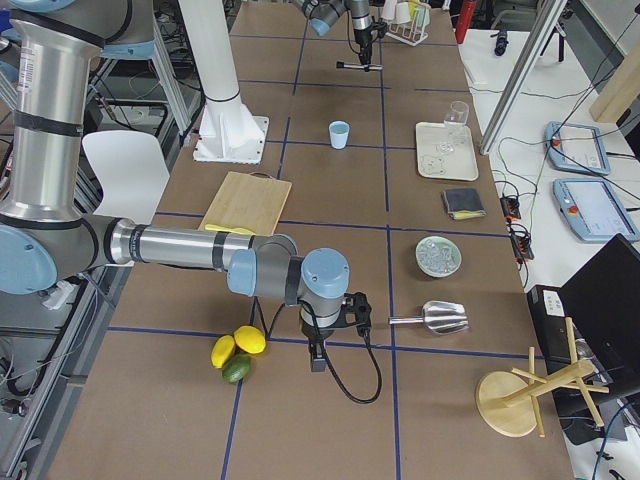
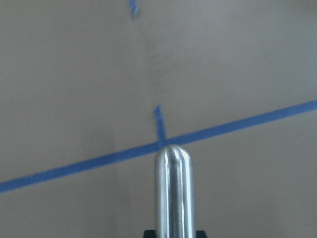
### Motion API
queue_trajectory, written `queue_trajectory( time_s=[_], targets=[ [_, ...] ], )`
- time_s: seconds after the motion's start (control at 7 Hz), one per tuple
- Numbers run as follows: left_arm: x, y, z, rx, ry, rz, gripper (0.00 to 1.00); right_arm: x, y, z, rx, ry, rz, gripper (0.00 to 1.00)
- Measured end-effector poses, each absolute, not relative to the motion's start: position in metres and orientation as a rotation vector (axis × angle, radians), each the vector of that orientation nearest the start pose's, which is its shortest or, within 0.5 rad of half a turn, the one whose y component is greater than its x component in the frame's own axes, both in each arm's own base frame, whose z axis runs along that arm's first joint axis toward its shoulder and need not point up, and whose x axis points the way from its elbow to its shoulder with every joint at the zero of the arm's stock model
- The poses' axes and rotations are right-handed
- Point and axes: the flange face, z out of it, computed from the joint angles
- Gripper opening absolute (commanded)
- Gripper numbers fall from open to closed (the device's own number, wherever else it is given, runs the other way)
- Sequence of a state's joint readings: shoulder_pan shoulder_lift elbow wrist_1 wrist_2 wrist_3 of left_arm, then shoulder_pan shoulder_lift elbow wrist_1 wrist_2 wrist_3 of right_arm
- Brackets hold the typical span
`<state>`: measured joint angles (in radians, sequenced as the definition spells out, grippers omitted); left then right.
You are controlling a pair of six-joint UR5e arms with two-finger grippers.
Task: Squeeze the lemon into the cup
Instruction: 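Grasp the steel rod with the left gripper and lift it upright, then carry the upright rod with the left gripper over the blue cup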
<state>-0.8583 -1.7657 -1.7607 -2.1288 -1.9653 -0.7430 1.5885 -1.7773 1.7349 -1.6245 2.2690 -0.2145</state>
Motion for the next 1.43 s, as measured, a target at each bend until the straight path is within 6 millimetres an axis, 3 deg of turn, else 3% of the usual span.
queue_trajectory(
  time_s=[0.29,0.43,0.71,0.86,1.14,1.29,1.43],
  targets=[
    [0.303,-0.507,0.318,0.701,0.96,0.235,0.0,0.077,-0.395,0.681,-0.012,-0.704,-0.147,1.0],
    [0.302,-0.504,0.288,0.822,1.032,0.26,0.0,0.078,-0.395,0.68,-0.011,-0.703,-0.143,1.0],
    [0.301,-0.493,0.259,1.068,1.177,0.244,0.0,0.082,-0.395,0.68,-0.007,-0.701,-0.138,1.0],
    [0.319,-0.484,0.25,1.198,1.254,0.225,0.0,0.086,-0.394,0.68,-0.002,-0.701,-0.133,1.0],
    [0.389,-0.454,0.219,1.404,1.425,0.183,0.0,0.093,-0.394,0.679,0.01,-0.699,-0.121,1.0],
    [0.414,-0.439,0.201,1.502,1.476,0.201,0.0,0.096,-0.394,0.678,0.015,-0.698,-0.116,1.0],
    [0.428,-0.431,0.195,1.598,1.495,0.227,0.0,0.1,-0.393,0.677,0.021,-0.698,-0.107,1.0]
  ],
)
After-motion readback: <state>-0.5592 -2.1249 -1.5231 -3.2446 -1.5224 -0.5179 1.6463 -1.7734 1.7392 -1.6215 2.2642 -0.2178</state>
